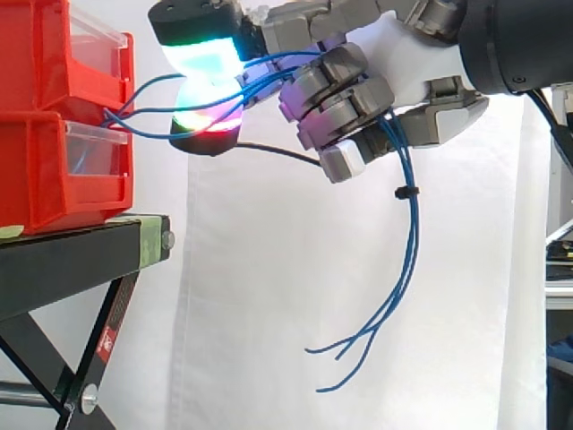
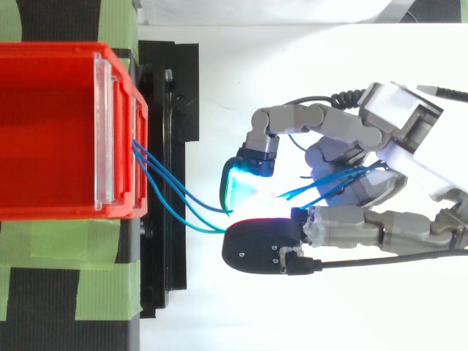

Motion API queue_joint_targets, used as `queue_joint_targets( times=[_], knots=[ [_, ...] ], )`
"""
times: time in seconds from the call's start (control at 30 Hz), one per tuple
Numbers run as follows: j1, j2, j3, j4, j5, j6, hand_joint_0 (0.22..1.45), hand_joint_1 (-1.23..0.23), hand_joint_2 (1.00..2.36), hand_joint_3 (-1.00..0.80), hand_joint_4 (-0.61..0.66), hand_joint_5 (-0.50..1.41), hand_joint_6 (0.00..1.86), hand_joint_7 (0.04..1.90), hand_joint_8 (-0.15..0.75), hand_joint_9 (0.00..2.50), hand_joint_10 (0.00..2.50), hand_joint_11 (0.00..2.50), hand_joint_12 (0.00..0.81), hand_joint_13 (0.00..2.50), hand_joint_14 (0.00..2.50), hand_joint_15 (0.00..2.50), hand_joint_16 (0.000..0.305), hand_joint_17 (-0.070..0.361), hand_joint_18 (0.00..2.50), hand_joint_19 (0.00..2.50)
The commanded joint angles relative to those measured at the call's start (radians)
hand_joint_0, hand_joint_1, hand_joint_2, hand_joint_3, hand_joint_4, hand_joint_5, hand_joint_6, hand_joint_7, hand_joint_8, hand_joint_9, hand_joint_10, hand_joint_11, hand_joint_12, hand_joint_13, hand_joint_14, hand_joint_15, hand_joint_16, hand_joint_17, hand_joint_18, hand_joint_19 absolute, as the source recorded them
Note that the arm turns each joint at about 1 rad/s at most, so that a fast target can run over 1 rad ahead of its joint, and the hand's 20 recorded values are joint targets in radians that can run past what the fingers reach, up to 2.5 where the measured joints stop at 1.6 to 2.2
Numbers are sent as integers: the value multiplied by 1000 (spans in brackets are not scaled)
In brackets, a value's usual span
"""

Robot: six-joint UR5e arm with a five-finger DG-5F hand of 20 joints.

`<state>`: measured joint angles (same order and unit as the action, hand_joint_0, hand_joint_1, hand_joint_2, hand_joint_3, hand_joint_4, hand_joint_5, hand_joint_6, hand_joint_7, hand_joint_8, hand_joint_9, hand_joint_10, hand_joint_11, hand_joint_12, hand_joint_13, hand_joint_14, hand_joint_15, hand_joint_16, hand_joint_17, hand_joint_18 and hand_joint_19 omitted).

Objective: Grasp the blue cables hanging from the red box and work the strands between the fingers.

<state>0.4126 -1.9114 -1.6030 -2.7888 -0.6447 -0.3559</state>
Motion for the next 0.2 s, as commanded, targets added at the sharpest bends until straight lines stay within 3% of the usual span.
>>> queue_joint_targets(
  times=[0.0,0.17],
  knots=[
    [0,0,0,0,2,0,878,-546,1004,243,105,369,660,1327,439,1051,2500,2500,486,1472,2500,1590,56,125,1788,833],
    [0,0,0,0,-1,0,879,-547,1004,235,112,367,669,1320,439,1051,2500,2500,486,1472,2500,1590,56,125,1788,833]
  ],
)
